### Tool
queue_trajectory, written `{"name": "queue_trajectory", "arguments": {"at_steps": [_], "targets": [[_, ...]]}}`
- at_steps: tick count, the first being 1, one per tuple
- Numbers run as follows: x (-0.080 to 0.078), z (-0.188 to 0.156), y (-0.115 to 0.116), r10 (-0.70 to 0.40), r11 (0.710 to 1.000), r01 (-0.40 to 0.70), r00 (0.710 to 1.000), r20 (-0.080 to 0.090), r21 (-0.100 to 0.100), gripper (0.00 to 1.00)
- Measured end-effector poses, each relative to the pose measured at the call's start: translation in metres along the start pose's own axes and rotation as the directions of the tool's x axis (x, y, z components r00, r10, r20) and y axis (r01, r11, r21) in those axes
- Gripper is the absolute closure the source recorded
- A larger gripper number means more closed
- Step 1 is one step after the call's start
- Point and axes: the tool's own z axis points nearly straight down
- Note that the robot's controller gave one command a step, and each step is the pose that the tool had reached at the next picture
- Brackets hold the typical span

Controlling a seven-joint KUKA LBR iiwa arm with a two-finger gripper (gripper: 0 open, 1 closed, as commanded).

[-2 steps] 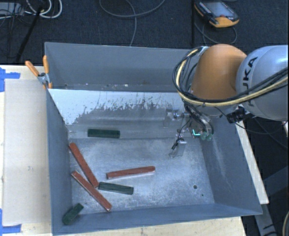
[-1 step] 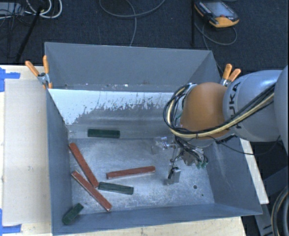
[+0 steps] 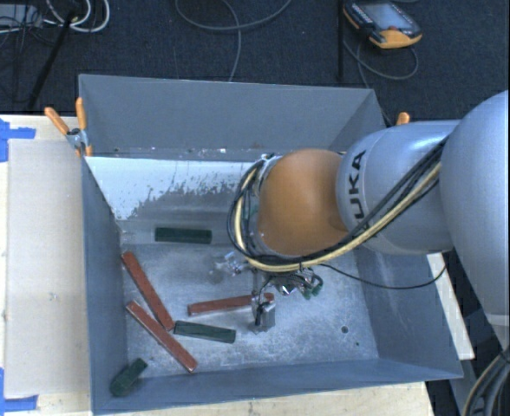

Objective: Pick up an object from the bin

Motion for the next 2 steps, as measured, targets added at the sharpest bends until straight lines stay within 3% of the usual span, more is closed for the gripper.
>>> {"name": "queue_trajectory", "arguments": {"at_steps": [1, 2], "targets": [[0.001, 0.0, -0.002, 0.004, 1.0, -0.004, 1.0, -0.001, 0.001, 1.0], [-0.024, -0.088, -0.013, -0.455, 0.891, 0.455, 0.891, 0.003, 0.005, 1.0]]}}
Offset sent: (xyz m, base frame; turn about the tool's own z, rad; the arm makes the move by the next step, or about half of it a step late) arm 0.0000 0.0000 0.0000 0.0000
